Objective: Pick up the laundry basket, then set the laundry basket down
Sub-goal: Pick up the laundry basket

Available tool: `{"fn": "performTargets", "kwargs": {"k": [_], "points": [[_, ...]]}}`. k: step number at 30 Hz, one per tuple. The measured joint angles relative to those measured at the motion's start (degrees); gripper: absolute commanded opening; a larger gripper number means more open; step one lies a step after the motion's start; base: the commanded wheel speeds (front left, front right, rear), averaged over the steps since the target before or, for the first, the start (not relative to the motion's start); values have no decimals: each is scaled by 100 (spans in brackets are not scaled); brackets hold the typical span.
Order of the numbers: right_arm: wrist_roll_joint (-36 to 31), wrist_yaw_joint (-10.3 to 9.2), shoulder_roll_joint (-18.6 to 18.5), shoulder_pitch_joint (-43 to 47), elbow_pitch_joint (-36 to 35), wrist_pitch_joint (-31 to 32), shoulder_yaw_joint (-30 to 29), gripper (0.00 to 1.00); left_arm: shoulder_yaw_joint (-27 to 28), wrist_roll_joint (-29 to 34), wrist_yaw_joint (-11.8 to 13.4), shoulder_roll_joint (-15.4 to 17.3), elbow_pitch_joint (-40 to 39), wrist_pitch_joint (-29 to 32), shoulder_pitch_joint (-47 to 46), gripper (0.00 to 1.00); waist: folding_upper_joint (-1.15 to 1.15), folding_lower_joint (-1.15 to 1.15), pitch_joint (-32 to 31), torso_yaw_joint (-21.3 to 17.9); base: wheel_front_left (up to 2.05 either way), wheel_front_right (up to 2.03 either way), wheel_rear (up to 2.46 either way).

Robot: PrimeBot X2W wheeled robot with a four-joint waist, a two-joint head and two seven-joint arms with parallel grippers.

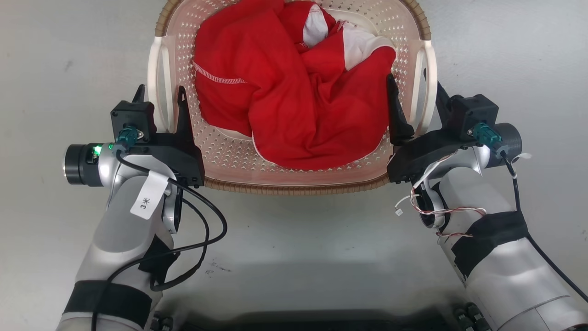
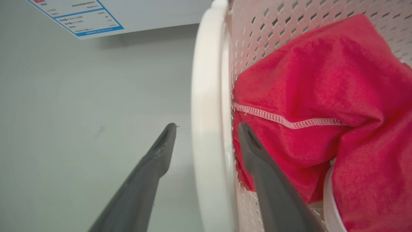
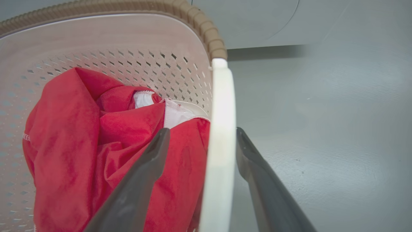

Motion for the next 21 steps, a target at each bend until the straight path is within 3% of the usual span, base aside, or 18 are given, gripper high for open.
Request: {"fn": "performTargets", "kwargs": {"k": [5,7,8,9,10,11,12,14,21], "points": [[119,-25,0,-92,122,0,100,100,-64,4,-42,-2,213,-16,-124,98,0,0,-2,-9,0,0,0],[144,-44,0,-100,148,0,120,100,-74,4,-42,-3,250,-16,-147,84,0,0,-4,-11,0,0,0],[192,-67,-1,-110,204,0,154,100,-102,4,-44,-3,305,-24,-194,55,0,0,-9,-17,0,0,0],[230,-68,0,-120,226,0,168,100,-125,5,-46,-3,338,-34,-211,42,0,0,-12,-20,0,0,0],[280,-69,0,-135,246,0,186,85,-153,11,-48,-4,381,-34,-227,28,0,0,-15,-23,0,0,0],[337,-74,0,-160,269,0,204,66,-177,13,-92,-12,416,-35,-243,5,0,0,-19,-26,0,0,0],[379,-74,0,-185,291,0,220,45,-191,13,-91,-25,454,-36,-262,0,0,0,-24,-28,0,0,0],[444,-76,0,-207,350,0,247,0,-209,12,-159,-25,530,-42,-289,0,0,0,-39,-32,0,0,0],[754,-167,-5,-203,646,2,450,0,-392,-182,-156,-57,784,-66,-276,0,0,0,-211,-40,0,0,0]]}}
